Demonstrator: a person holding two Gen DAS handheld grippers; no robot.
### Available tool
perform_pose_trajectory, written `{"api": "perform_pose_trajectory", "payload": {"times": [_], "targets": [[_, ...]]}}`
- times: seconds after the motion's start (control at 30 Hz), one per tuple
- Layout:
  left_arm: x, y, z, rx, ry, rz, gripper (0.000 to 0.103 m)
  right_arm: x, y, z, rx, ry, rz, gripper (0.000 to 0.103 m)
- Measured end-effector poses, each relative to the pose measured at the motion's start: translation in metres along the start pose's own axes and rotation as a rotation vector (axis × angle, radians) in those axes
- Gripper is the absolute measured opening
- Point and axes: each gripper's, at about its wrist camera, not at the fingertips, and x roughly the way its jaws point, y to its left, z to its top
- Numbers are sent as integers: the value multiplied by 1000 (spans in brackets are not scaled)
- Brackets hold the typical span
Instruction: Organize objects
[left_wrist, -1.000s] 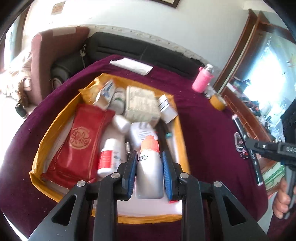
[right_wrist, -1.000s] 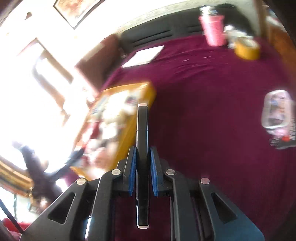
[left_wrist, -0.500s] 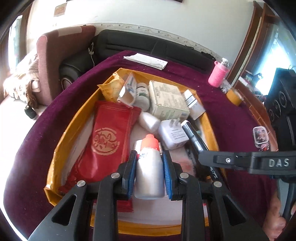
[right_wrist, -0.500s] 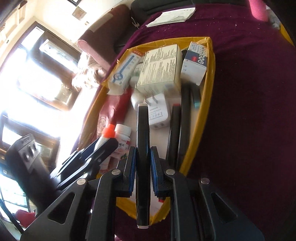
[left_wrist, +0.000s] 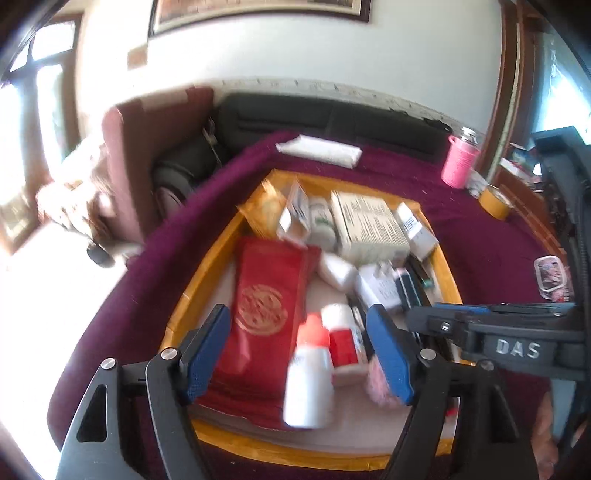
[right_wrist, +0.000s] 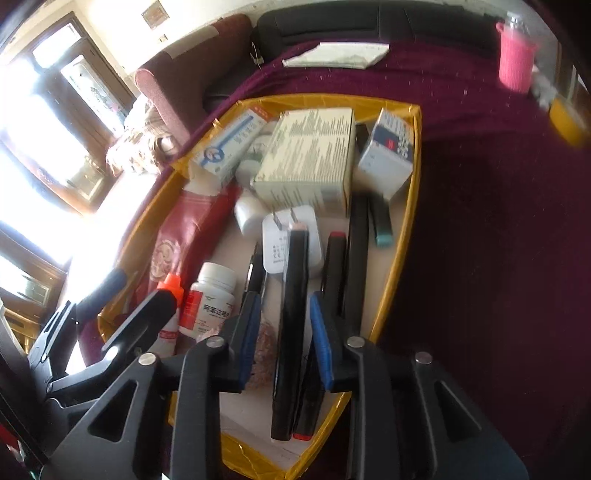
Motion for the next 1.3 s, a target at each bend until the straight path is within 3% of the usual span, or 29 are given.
{"api": "perform_pose_trajectory", "payload": {"times": [0.2, 0.33, 0.43, 0.73, 0.87, 1.3], "targets": [[-23, -7, 8, 12, -95, 163, 93, -38, 3, -3, -32, -147, -67, 47], [-37, -6, 13, -21, -131, 189, 97, -48, 9, -1, -56, -241, -144, 58], [-47, -8, 14, -28, -147, 156, 98, -61, 7, -8, -55, -288, -192, 62], [-73, -21, 18, -16, -190, 121, 102, -73, -6, -24, -47, -372, -286, 66], [-81, -26, 21, -12, -203, 145, 102, -77, -8, -30, -63, -398, -317, 66], [-86, -40, 17, 17, -202, 191, 102, -80, -9, -39, -85, -410, -322, 70]]}}
